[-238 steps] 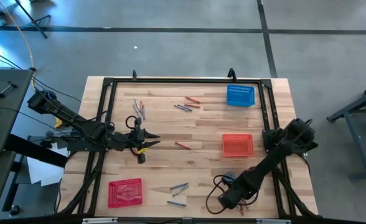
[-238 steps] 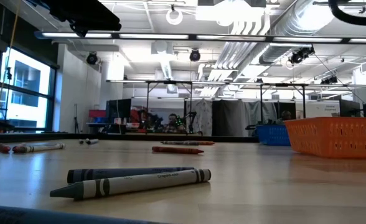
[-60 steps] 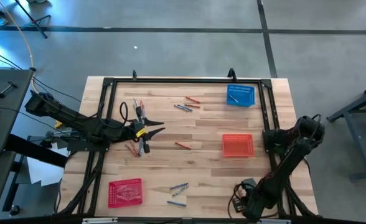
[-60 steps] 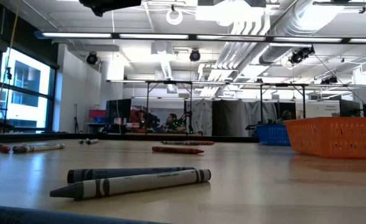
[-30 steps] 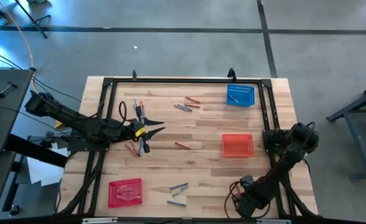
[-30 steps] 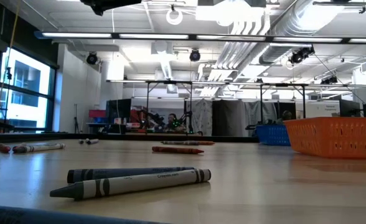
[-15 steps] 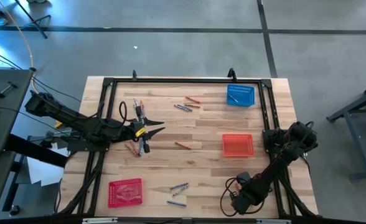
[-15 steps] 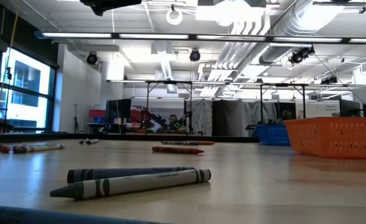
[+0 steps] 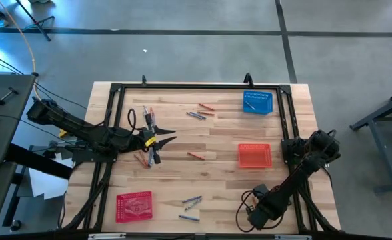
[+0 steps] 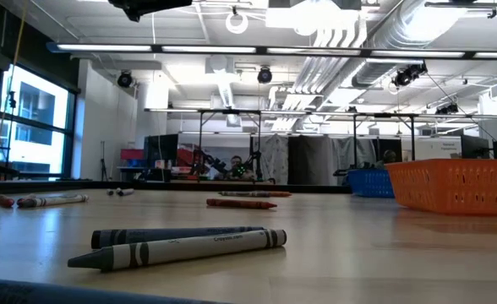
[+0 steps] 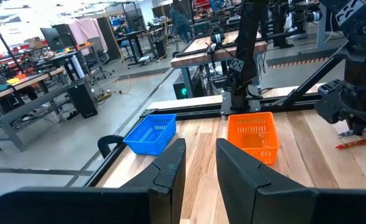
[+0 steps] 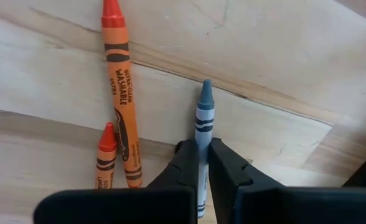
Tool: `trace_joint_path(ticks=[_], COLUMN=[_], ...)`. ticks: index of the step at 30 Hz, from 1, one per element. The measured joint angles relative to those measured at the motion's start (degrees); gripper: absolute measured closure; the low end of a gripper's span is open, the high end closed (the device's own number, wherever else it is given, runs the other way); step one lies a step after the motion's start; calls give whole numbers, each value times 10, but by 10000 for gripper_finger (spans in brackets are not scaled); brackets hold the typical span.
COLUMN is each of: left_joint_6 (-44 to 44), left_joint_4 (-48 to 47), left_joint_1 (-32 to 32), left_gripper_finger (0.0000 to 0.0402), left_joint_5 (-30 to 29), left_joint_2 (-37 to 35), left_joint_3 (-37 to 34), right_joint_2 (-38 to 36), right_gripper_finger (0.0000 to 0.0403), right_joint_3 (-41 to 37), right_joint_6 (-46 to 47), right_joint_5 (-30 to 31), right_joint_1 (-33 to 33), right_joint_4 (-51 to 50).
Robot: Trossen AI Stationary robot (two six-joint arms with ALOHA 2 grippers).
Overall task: Sort crayons
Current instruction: Put the gray crayon into the blue bin
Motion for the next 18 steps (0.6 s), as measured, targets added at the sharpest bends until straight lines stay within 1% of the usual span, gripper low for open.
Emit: trace_joint_path(ticks=[3, 6, 11, 15, 18], left_joint_6=[0, 0, 0, 0, 0], left_joint_4=[0, 0, 0, 0, 0], left_joint_1=[0, 0, 0, 0, 0], left_gripper_finger=[326, 326, 326, 326, 326], left_joint_5=[0, 0, 0, 0, 0], left_joint_2=[0, 0, 0, 0, 0], left_joint_3=[0, 0, 0, 0, 0], right_joint_2=[-5, -19, -63, -104, -136], right_gripper_finger=[399, 400, 400, 400, 400], right_joint_3=[-1, -3, -3, -3, -2], right_joint_6=[-10, -12, 1, 3, 6], right_joint_5=[-4, 7, 40, 48, 74], right_joint_1=[0, 0, -1, 0, -4], right_joint_4=[0, -2, -34, -71, -111])
